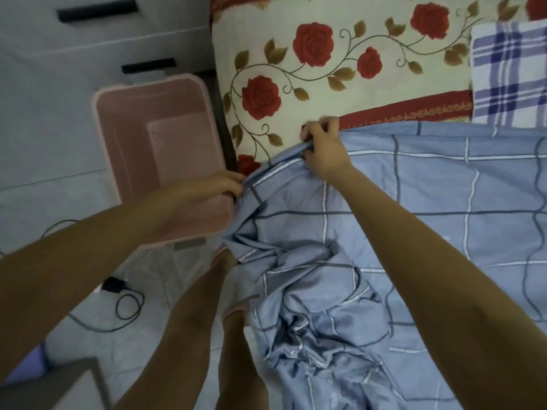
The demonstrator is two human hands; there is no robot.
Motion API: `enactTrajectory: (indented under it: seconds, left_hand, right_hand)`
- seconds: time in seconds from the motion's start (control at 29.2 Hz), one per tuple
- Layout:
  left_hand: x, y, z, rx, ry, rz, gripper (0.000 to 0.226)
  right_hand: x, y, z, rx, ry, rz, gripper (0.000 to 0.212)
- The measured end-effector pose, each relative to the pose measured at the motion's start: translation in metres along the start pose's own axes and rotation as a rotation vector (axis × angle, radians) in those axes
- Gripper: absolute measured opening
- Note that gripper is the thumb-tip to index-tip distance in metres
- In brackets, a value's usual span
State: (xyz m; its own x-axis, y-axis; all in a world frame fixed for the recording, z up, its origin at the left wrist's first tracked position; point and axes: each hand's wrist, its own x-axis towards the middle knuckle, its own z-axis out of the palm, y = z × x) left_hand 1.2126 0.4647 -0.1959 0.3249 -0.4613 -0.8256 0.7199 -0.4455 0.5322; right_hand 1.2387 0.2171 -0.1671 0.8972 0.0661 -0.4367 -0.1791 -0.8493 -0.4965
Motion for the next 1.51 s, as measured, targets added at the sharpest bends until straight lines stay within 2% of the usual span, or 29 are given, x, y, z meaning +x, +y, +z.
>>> enactTrajectory:
  seconds: [0.07,0.1,0.21,0.24,0.34,0.48,0.55,0.62,0.65,0.72,0.75,0.79,0.86,0.89,0.99,1.06,1.17,1.23,1.27,1.34,1.41,1.47,1.51]
  left_hand:
    - [-0.006,-0.010,0.002,-0.064,-0.056,-0.017,0.018]
    - [-0.013,-0.014,0.003,-0.122,-0.082,-0.024,0.015]
    - [-0.021,-0.019,0.007,-0.279,-0.190,-0.065,0.058]
    - [-0.026,-0.020,0.006,-0.324,-0.231,-0.053,0.060]
    - [-0.040,-0.016,0.003,-0.341,-0.267,-0.049,0.046]
    - [-0.056,-0.011,-0.002,-0.062,-0.280,-0.044,0.041]
    - [-0.064,-0.018,-0.007,-0.021,-0.240,-0.041,0.055]
    - [-0.072,-0.028,-0.014,-0.109,-0.130,-0.029,0.067]
    - [-0.076,-0.031,-0.018,-0.145,-0.023,0.009,0.062]
    - [-0.079,-0.038,-0.029,-0.092,0.315,0.126,0.028]
    - [-0.078,-0.040,-0.035,-0.052,0.499,0.180,0.023]
    - [-0.078,-0.040,-0.039,-0.019,0.649,0.227,0.030]
    - [-0.072,-0.039,-0.045,-0.001,0.790,0.270,0.033]
    - [-0.066,-0.039,-0.046,-0.005,0.820,0.252,0.032]
    - [-0.046,-0.031,-0.041,0.017,0.827,0.134,0.026]
    - [-0.037,-0.019,-0.030,0.100,0.824,0.122,0.034]
    - [-0.030,0.006,-0.001,0.324,0.811,0.377,0.041]
    - [-0.019,0.018,0.012,0.466,0.750,0.524,0.043]
    - [-0.010,0.023,0.017,0.481,0.712,0.524,0.042]
    - [0.005,0.040,0.026,0.472,0.704,0.442,0.034]
    - [0.013,0.055,0.027,0.473,0.721,0.350,0.022]
    - [0.017,0.067,0.025,0.429,0.640,0.265,0.025]
    - [0.018,0.070,0.022,0.481,0.593,0.240,0.029]
  right_hand:
    - [0.004,0.000,0.000,-0.029,0.013,0.045,0.024]
    - [0.005,-0.001,0.001,-0.035,0.005,0.064,0.022]
    - [0.005,0.001,0.000,0.060,0.023,0.057,0.022]
    - [0.005,-0.001,0.001,0.094,0.019,0.056,0.022]
    - [0.008,-0.001,-0.003,0.151,-0.004,0.060,0.026]
    - [0.010,-0.002,-0.006,0.202,-0.052,0.101,0.036]
    - [0.012,-0.002,-0.005,0.246,-0.052,0.144,0.036]
    - [0.014,-0.003,-0.003,0.289,-0.028,0.186,0.039]
    - [0.015,-0.004,-0.003,0.297,-0.017,0.207,0.041]
    - [0.013,-0.006,-0.001,0.299,0.011,0.223,0.041]
    - [0.011,-0.007,0.001,0.307,0.042,0.216,0.039]
    - [0.008,-0.007,0.003,0.322,0.090,0.206,0.033]
    - [0.002,-0.007,0.005,0.355,0.211,0.155,0.027]
    - [-0.001,-0.006,0.004,0.365,0.269,0.110,0.032]
    - [-0.008,0.000,-0.004,0.331,0.386,0.014,0.039]
    - [-0.016,0.008,-0.013,0.204,0.445,-0.019,0.035]
    - [-0.024,0.029,-0.027,-0.115,0.490,-0.030,0.030]
    - [-0.025,0.038,-0.032,-0.249,0.361,0.016,0.032]
    - [-0.025,0.043,-0.034,-0.268,0.280,0.052,0.033]
    - [-0.024,0.048,-0.041,-0.182,0.196,0.123,0.034]
    - [-0.018,0.051,-0.048,-0.108,0.186,0.170,0.034]
    - [-0.009,0.053,-0.058,-0.224,0.113,0.207,0.032]
    - [-0.004,0.055,-0.063,-0.227,0.038,0.210,0.030]
